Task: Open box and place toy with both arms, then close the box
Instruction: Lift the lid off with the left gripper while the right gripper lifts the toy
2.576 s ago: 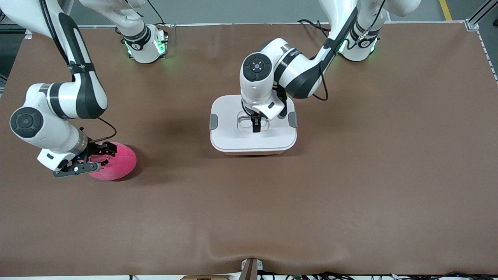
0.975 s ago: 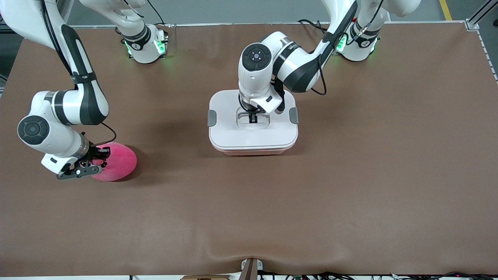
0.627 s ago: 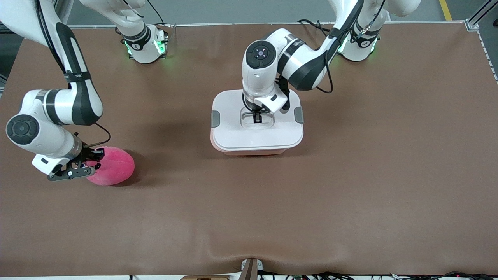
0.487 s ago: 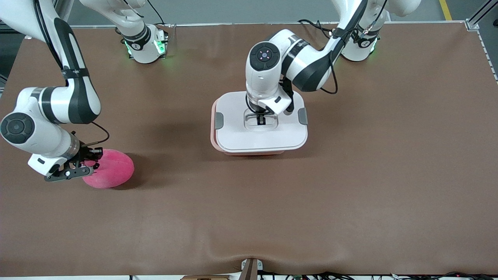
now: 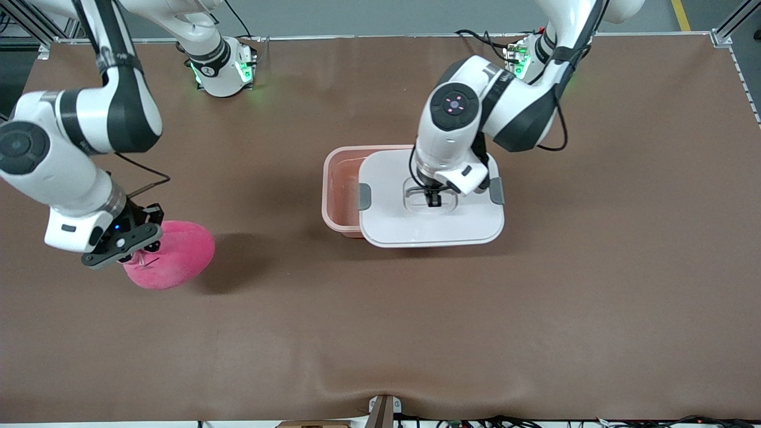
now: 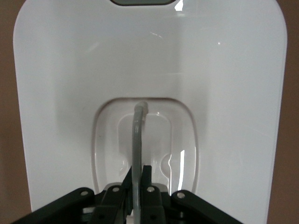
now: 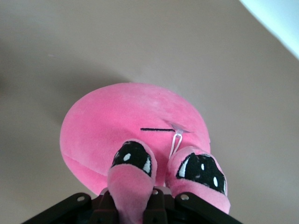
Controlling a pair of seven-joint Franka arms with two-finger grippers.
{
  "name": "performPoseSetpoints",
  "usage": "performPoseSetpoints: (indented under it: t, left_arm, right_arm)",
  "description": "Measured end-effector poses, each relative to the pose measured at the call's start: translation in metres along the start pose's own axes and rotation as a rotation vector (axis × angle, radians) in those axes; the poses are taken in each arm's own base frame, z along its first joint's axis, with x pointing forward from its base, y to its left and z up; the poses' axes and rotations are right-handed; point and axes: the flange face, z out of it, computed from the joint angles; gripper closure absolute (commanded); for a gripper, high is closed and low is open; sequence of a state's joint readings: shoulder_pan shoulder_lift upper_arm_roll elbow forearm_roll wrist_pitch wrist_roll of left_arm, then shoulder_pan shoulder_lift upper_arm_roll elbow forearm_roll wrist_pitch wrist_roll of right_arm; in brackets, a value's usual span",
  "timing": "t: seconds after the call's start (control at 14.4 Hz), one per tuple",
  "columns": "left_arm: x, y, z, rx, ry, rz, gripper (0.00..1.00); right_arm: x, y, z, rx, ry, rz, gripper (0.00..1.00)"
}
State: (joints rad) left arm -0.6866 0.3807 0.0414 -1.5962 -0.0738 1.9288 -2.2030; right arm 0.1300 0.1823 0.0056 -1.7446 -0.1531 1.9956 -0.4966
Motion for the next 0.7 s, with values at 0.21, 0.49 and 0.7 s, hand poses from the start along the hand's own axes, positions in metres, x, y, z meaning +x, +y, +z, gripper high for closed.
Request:
performPoseSetpoints:
  t: [0.21,0.49,0.7]
  left_arm:
    - [0.043,0.019,-0.002,0.01,0.001,0.026,1.0]
    - [0.094,0.045,-0.001,0.019,-0.001,0.043,1.0]
    - [0.126,0.061,0.0,0.022,-0.004,0.058,1.0]
  right_arm:
    - [0.017,-0.042,-0.039,-0.026,0.05,-0.206,1.0]
    - [0.053,-0.129,-0.063,-0.04,0.09,-0.497,1.0]
    - [0.071,-0.19,-0.074,-0.05,0.108,-0.649,1.0]
